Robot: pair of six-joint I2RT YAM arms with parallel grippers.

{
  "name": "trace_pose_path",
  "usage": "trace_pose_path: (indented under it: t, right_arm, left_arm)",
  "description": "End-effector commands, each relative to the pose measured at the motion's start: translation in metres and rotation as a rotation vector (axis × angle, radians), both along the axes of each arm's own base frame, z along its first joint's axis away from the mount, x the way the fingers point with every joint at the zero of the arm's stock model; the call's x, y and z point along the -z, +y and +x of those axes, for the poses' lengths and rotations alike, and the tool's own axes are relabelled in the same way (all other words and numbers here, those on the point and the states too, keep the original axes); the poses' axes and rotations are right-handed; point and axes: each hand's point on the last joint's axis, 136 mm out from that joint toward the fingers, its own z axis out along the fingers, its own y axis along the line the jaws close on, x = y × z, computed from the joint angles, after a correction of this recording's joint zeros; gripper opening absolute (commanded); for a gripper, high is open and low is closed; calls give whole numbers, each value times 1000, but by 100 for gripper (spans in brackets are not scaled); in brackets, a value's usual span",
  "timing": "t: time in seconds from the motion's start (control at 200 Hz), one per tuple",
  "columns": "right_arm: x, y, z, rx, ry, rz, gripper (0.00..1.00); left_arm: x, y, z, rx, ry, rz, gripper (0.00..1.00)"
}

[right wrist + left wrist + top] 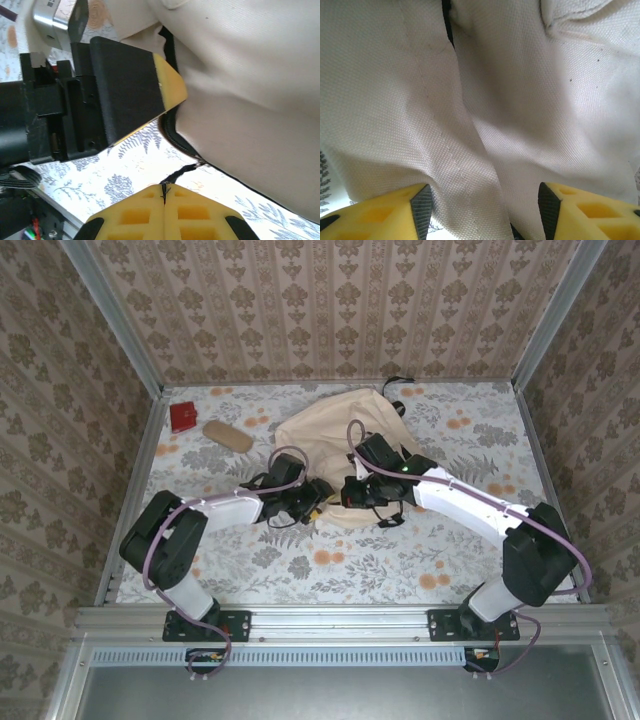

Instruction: Pack the student bag

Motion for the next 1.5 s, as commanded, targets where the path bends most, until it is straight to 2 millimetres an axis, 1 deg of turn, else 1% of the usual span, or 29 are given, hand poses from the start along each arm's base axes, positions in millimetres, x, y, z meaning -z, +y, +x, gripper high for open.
trace_pose_path:
  t: [0.0, 0.125, 0.2, 0.25, 0.395, 0.495, 0.59, 0.68, 0.75, 0.83, 0.875, 0.955, 1.035, 1.125, 1.285, 1.295, 1.305, 1.495]
  right_arm:
    - [3, -18, -5, 16, -16, -81, 0]
    - [3, -20, -4, 30, -22, -90, 0]
    - [1, -21, -2, 37, -29, -90, 0]
    - [2, -21, -2, 41, -30, -92, 0]
    - [3, -21, -2, 43, -28, -91, 0]
    - [3, -21, -2, 45, -27, -90, 0]
    - [3, -22, -3, 46, -24, -91, 0]
    - [4, -23, -4, 47, -23, -91, 0]
    - [4, -24, -5, 47, -21, -93, 0]
    - [5, -26, -7, 51, -18, -101, 0]
    - [5, -28, -8, 55, -18, -105, 0]
    - [7, -35, -11, 65, -20, -127, 0]
    - [9, -48, -14, 84, -23, -178, 0]
    - [11, -68, -16, 119, -36, -258, 0]
    - [15, -101, -15, 187, -51, -390, 0]
    - [8, -103, -15, 195, -69, -382, 0]
    - [7, -105, -14, 201, -74, -382, 0]
    - [0, -127, -8, 259, -106, -461, 0]
  left_arm:
    - [-4, -5, 1, -17, 12, -22, 64]
    - [-5, 5, -5, -36, 25, 17, 67]
    - [-8, 12, -8, -47, 25, 42, 68]
    - [-11, 13, -12, -51, 27, 42, 67]
    - [-14, 3, -24, -48, 31, 5, 60]
    - [-13, -4, -22, -69, 31, -34, 57]
    - [-14, -10, -21, -83, 39, -72, 57]
    - [-10, -11, -20, -88, 51, -61, 62]
    - [-9, -14, -16, -102, 52, -81, 61]
    - [-9, -16, -9, -116, 35, -92, 56]
    - [-10, -17, -5, -112, 19, -85, 50]
    - [-8, -13, 2, -117, 5, -50, 38]
    - [-4, -5, 6, -130, -15, -6, 24]
    - [1, 5, 10, -133, -25, 42, 13]
    - [8, 17, 11, -135, -19, 78, 7]
    - [8, 17, 11, -135, -20, 79, 7]
    - [9, 18, 11, -136, -20, 80, 7]
    - [14, 25, 13, -133, -18, 100, 1]
